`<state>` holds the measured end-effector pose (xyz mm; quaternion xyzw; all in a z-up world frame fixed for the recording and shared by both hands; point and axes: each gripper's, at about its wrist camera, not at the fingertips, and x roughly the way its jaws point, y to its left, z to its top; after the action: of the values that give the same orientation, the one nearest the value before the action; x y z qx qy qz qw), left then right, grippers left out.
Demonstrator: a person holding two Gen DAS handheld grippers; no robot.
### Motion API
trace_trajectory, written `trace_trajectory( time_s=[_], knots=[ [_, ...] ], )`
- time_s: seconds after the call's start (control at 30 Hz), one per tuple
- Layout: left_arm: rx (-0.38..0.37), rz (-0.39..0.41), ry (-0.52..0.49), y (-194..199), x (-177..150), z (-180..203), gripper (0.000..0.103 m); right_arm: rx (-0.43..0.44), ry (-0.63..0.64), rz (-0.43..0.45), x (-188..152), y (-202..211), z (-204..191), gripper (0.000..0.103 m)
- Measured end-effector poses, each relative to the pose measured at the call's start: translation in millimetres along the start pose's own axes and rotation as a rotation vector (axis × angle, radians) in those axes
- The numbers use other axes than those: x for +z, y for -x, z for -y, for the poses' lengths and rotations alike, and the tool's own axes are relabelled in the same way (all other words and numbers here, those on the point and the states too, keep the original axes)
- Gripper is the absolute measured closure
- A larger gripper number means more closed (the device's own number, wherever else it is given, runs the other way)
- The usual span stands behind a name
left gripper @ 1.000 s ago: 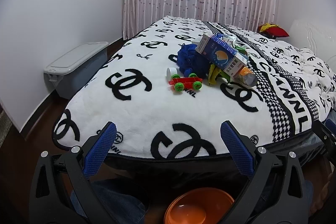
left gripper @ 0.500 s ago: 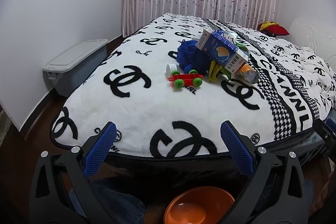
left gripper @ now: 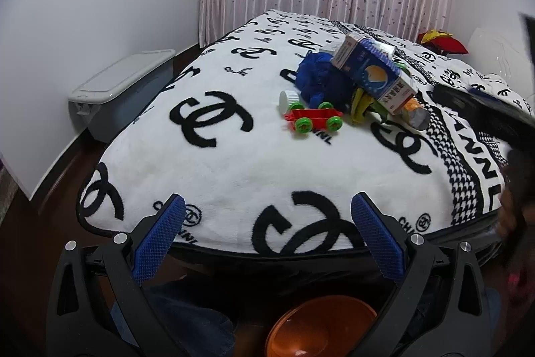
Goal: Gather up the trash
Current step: 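Grasp the blue-white milk carton with the right tool while the left tool grasps the red toy car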
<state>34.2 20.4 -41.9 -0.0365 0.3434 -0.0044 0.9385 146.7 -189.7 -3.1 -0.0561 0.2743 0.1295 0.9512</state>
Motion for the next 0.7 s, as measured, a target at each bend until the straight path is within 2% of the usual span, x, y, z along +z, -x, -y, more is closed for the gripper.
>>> trace_trajectory(
  time_s=[0.2, 0.23, 0.3, 0.33, 0.37, 0.43, 0.6, 0.7],
  knots=[
    [-0.002, -0.024, 0.015, -11, 3, -9, 0.006, 0.012, 0.08, -0.085, 32, -66, -10, 0.006],
    [-0.002, -0.029, 0.015, -13, 3, -9, 0.006, 0.014, 0.093, -0.103, 35, -74, -13, 0.011],
    [-0.008, -0.038, 0.014, -17, 5, -11, 0.006, 0.021, 0.113, -0.151, 39, -86, -15, 0.035],
    [-0.013, -0.041, 0.011, -19, 6, -11, 0.006, 0.059, 0.108, -0.172, 40, -88, -15, 0.053],
    [-0.021, -0.045, 0.008, -21, 8, -11, 0.006, 0.101, 0.091, -0.182, 41, -87, -14, 0.063],
    [-0.045, -0.045, 0.001, -24, 10, -9, 0.006, 0.14, 0.074, -0.173, 39, -77, -14, 0.071],
    [-0.117, -0.048, -0.007, -45, 20, 1, 0.006, 0.145, 0.048, -0.106, 34, -36, -16, 0.074],
    [-0.125, -0.041, -0.031, -62, 28, 13, 0.006, 0.157, 0.034, -0.094, 32, -15, -13, 0.074]
  ],
)
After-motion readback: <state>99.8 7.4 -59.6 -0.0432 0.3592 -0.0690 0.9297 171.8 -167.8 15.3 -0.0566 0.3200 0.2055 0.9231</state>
